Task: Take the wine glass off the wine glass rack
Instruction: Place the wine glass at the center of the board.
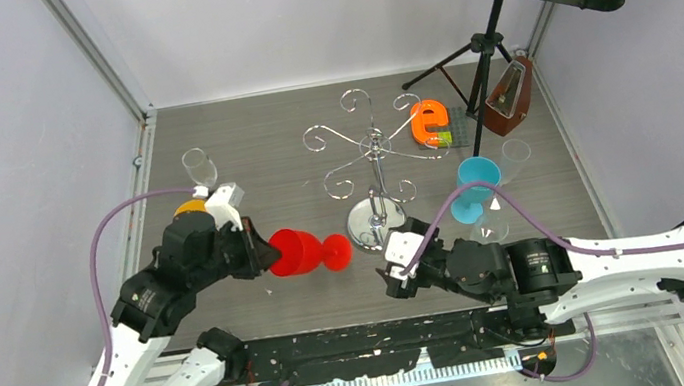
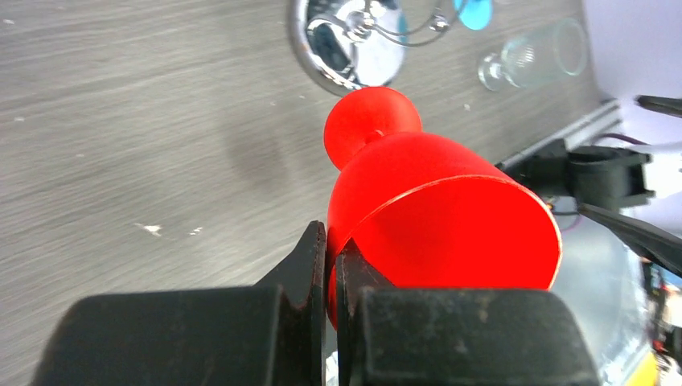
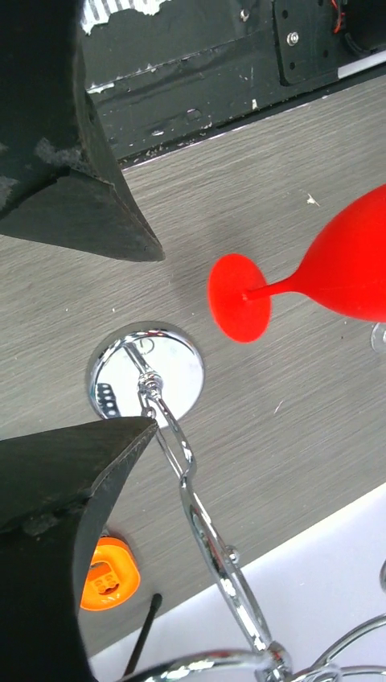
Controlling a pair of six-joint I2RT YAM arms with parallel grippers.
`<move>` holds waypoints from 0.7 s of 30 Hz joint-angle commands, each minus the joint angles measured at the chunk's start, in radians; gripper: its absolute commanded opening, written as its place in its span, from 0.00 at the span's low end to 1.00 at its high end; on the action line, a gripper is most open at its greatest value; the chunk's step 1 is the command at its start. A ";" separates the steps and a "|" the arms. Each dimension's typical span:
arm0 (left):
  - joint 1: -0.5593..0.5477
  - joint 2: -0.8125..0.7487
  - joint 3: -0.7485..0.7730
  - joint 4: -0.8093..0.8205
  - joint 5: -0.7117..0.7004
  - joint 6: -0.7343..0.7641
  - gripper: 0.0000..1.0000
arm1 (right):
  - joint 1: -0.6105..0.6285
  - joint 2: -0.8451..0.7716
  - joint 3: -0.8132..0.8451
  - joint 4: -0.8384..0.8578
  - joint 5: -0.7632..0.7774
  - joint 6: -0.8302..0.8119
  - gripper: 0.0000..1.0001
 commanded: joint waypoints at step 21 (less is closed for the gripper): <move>0.222 0.443 0.284 -0.033 -0.296 0.264 0.00 | 0.002 -0.062 0.267 -0.275 0.030 0.307 0.95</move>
